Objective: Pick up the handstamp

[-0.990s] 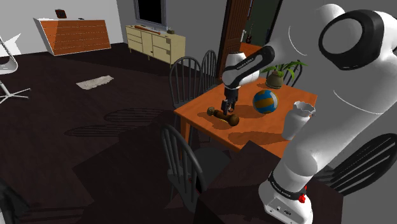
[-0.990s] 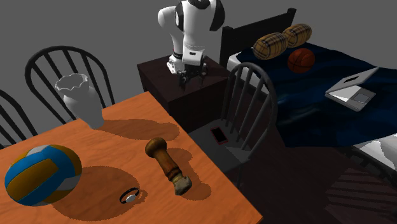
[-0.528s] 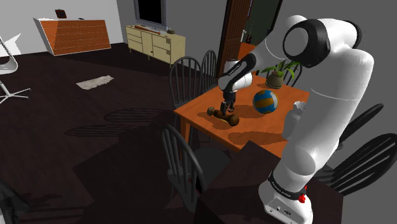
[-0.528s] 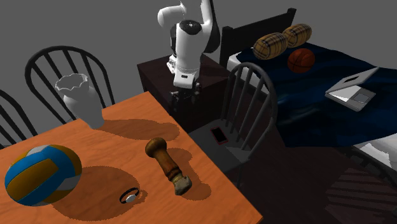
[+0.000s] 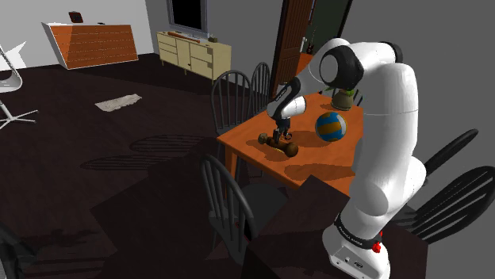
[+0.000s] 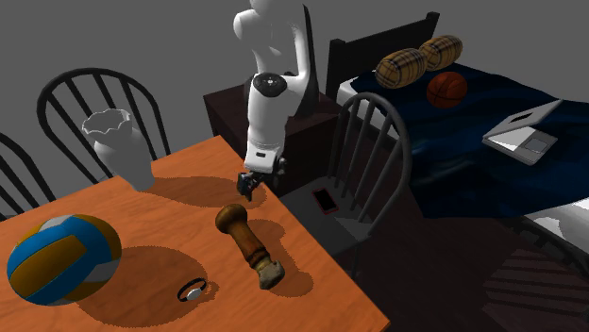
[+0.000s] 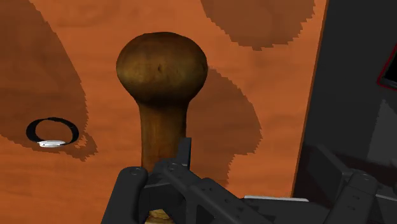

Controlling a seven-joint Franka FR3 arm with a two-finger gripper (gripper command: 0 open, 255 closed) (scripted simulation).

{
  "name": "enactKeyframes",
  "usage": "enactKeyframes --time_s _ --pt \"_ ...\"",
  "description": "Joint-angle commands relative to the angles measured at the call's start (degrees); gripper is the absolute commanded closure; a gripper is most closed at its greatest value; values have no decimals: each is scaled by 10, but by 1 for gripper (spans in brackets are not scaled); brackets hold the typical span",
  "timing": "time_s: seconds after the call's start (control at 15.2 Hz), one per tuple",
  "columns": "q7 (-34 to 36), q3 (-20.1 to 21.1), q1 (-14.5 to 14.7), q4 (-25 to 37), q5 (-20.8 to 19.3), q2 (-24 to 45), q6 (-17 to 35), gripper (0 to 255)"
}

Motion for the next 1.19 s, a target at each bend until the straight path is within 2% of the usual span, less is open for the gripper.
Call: enactKeyframes --time_s 0.0,0.53,1.12 --pt "-16 4 -16 41 9 42 6 0" --pt "-49 21 -70 230 27 202 -3 0" --pt "-47 27 -76 251 32 252 25 0"
